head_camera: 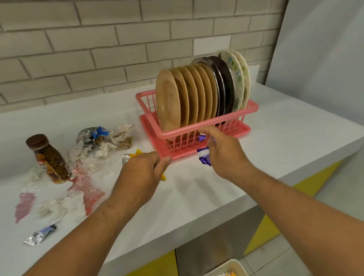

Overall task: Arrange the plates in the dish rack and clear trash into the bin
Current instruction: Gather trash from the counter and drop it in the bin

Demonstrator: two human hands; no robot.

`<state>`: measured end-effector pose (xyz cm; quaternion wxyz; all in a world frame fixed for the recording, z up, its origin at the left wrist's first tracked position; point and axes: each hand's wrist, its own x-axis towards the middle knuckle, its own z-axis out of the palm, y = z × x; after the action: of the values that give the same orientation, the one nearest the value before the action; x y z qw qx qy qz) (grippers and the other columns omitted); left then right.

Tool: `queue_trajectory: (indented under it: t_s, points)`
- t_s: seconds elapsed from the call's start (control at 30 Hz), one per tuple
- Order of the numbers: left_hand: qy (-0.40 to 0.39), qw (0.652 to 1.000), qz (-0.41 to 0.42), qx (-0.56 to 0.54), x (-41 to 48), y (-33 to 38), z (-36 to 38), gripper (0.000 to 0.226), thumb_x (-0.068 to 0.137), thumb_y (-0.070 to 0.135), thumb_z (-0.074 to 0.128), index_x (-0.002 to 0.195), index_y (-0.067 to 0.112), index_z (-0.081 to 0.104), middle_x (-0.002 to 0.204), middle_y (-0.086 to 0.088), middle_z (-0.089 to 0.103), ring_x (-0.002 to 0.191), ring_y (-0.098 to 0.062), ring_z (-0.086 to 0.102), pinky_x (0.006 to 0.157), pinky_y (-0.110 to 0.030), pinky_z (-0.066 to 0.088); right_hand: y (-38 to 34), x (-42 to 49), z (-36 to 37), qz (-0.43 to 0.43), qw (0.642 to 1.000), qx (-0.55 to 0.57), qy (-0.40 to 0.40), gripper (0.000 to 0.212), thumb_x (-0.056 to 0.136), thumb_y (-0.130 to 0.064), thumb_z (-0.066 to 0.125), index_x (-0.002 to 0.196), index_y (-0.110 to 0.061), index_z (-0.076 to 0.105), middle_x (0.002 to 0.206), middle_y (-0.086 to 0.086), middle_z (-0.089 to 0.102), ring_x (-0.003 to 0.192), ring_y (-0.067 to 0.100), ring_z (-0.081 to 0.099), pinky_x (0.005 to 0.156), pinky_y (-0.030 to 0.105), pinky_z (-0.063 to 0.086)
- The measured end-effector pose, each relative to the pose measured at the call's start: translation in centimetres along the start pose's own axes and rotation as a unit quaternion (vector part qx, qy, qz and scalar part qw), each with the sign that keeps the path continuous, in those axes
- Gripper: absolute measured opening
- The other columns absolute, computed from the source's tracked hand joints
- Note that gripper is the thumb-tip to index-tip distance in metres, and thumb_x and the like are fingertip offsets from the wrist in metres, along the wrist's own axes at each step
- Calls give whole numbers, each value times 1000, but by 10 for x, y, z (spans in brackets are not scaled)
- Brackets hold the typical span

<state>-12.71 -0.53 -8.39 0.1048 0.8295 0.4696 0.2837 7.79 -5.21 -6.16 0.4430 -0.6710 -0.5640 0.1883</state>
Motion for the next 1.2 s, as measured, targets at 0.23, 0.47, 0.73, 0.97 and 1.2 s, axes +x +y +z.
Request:
queue_trajectory:
  t_s: [0.23,0.47,0.73,0.97,1.2]
  points:
    - [-17,1000,4,-13,-12,33,18,41,92,50,45,61,23,44,59,7,48,58,-7,46,50,-24,29,24,-22,-39,60,998,-20,-25,36,74,-52,74,93,-27,57,88,-19,56,75,2,55,57,11,36]
    - [-30,999,36,-23,-18,49,21,43,92,54,40,62,24,43,60,6,48,58,-9,46,50,-28,33,31,-44,-45,159,983,41,-82,16,97,-13,48,91,-17,63,90,2,63,49,14,61,47,27,53]
    - [-85,987,89,-104,-68,59,71,43,97,48,23,62,29,38,60,9,42,60,-11,43,60,-29,30,78,-103,-27,125,988,-80,-52,66,84,-75,32,51,-18,39,45,-5,48,46,7,48,50,23,37]
    - [-178,976,73,-102,-111,71,139,33,99,37,33,94,21,60,86,7,62,78,-13,55,73,-32,46,158,-141,-20,147,978,-101,-110,44,98,-32,39,57,-22,45,58,-7,50,59,12,48,58,30,36]
    - [-285,957,-35,-36,-168,61,269,20,95,23,43,97,16,61,95,1,60,87,-18,57,77,-29,44,298,-194,2,215,948,-114,-204,22,94,-12,44,96,-14,66,94,6,67,85,21,61,73,27,48]
